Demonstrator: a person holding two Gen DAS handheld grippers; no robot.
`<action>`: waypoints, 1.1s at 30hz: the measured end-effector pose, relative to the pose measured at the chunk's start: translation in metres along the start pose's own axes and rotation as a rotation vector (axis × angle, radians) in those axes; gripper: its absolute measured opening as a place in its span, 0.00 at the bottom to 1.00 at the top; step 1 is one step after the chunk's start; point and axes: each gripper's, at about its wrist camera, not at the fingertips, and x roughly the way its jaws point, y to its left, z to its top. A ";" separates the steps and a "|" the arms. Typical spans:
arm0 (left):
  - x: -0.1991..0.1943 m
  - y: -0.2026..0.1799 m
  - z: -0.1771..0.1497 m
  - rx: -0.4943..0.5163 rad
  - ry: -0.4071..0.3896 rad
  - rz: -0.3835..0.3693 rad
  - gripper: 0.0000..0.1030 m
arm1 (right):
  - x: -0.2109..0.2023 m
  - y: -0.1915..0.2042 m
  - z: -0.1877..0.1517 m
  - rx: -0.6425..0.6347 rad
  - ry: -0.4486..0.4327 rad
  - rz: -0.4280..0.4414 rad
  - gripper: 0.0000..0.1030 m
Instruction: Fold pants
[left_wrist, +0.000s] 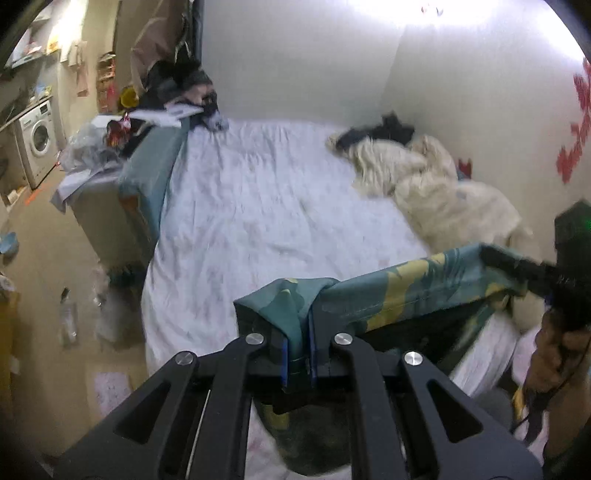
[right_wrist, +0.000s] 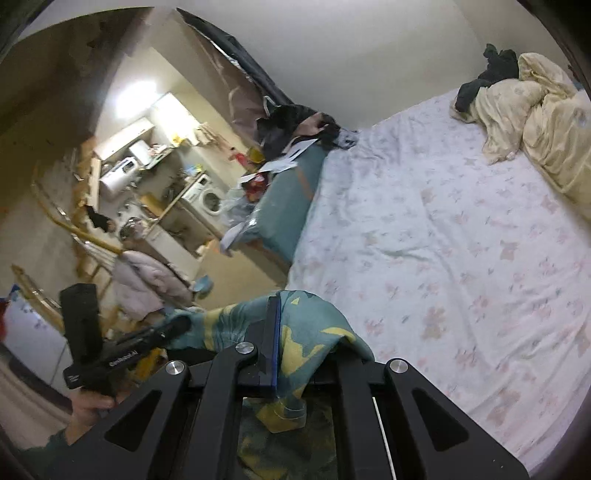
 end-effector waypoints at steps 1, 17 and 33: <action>-0.002 0.000 0.004 0.007 -0.029 -0.012 0.06 | -0.001 0.000 0.005 -0.002 -0.014 -0.002 0.05; 0.166 0.049 -0.236 -0.065 0.645 0.092 0.06 | 0.115 -0.141 -0.216 0.239 0.549 -0.190 0.11; 0.203 0.036 -0.230 0.011 0.597 0.185 0.45 | 0.159 -0.138 -0.221 0.087 0.637 -0.388 0.12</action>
